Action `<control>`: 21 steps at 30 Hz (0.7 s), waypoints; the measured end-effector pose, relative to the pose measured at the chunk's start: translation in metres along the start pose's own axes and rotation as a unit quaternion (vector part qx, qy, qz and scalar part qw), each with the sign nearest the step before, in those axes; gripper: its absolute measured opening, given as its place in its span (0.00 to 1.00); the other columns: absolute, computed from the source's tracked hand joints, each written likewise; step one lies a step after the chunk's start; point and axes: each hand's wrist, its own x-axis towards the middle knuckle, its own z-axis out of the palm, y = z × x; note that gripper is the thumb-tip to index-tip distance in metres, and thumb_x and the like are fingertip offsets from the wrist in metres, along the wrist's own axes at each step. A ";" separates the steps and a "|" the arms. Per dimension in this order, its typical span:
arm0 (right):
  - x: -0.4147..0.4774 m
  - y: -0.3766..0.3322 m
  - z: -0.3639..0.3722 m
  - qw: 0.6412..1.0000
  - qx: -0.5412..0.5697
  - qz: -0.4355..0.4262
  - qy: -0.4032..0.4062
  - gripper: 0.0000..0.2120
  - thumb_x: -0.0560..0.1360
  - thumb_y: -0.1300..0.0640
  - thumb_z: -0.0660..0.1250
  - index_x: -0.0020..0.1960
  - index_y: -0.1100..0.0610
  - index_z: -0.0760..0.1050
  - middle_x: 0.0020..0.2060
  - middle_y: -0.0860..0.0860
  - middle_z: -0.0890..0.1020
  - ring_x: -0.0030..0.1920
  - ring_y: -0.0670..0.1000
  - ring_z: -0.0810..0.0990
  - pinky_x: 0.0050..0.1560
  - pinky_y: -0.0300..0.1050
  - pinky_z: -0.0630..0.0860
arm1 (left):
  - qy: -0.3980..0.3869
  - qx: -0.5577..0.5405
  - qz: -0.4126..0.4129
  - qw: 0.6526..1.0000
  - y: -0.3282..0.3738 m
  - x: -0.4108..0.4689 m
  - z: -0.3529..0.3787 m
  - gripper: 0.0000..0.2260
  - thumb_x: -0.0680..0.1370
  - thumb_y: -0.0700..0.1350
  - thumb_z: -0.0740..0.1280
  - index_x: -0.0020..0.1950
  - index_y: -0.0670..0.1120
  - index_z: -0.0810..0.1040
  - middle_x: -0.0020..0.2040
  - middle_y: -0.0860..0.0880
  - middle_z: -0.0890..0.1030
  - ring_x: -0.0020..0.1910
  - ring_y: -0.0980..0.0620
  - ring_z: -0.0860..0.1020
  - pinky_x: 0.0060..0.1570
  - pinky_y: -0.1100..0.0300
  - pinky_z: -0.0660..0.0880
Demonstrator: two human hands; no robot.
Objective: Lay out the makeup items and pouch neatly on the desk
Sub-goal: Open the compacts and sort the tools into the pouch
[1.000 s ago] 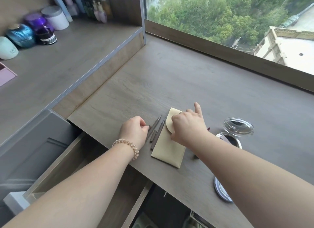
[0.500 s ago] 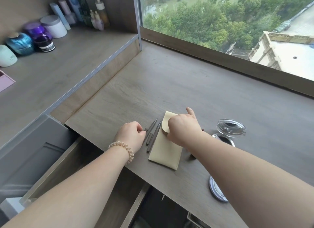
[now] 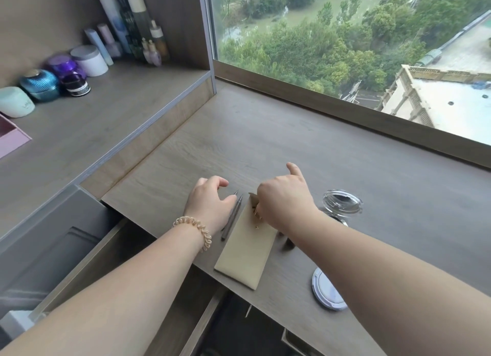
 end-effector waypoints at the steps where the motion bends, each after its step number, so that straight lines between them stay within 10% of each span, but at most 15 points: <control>1: -0.003 0.003 -0.006 1.000 0.004 0.000 0.008 0.14 0.70 0.63 0.60 0.27 0.55 0.62 0.24 0.48 0.67 0.33 0.55 0.71 0.74 0.54 0.46 | -0.005 -0.013 0.003 1.000 0.004 -0.002 -0.003 0.15 0.73 0.49 0.68 0.59 0.51 0.75 0.56 0.52 0.71 0.52 0.51 0.74 0.52 0.61 0.69; 8: -0.020 0.015 -0.046 0.992 0.079 0.039 0.089 0.18 0.73 0.52 0.58 0.26 0.56 0.61 0.23 0.49 0.67 0.29 0.53 0.67 0.72 0.53 0.52 | -0.096 -0.207 -0.021 0.973 0.026 -0.016 -0.022 0.17 0.72 0.44 0.70 0.59 0.53 0.73 0.58 0.51 0.75 0.59 0.52 0.74 0.61 0.53 0.72; 11: -0.023 0.017 -0.063 0.983 0.150 0.043 0.102 0.14 0.71 0.52 0.59 0.29 0.57 0.68 0.25 0.50 0.71 0.31 0.54 0.70 0.67 0.51 0.58 | -0.138 -0.276 -0.011 0.951 0.038 -0.026 -0.033 0.16 0.75 0.39 0.69 0.61 0.47 0.73 0.55 0.47 0.78 0.54 0.54 0.77 0.53 0.64 0.75; 14: -0.028 0.019 -0.081 0.969 0.223 0.028 0.102 0.12 0.71 0.53 0.60 0.35 0.58 0.76 0.29 0.53 0.77 0.35 0.55 0.73 0.56 0.48 0.65 | -0.164 -0.333 -0.005 0.929 0.051 -0.037 -0.040 0.11 0.77 0.35 0.64 0.59 0.41 0.73 0.46 0.47 0.79 0.43 0.57 0.78 0.36 0.74 0.74; 21: -0.034 0.029 -0.099 0.919 0.372 0.026 0.124 0.07 0.72 0.60 0.59 0.38 0.58 0.75 0.26 0.48 0.72 0.32 0.53 0.71 0.27 0.40 0.61 | -0.179 -0.317 0.000 0.931 0.051 -0.050 -0.051 0.06 0.77 0.47 0.66 0.45 0.46 0.79 0.39 0.50 0.81 0.38 0.54 0.76 0.36 0.65 0.71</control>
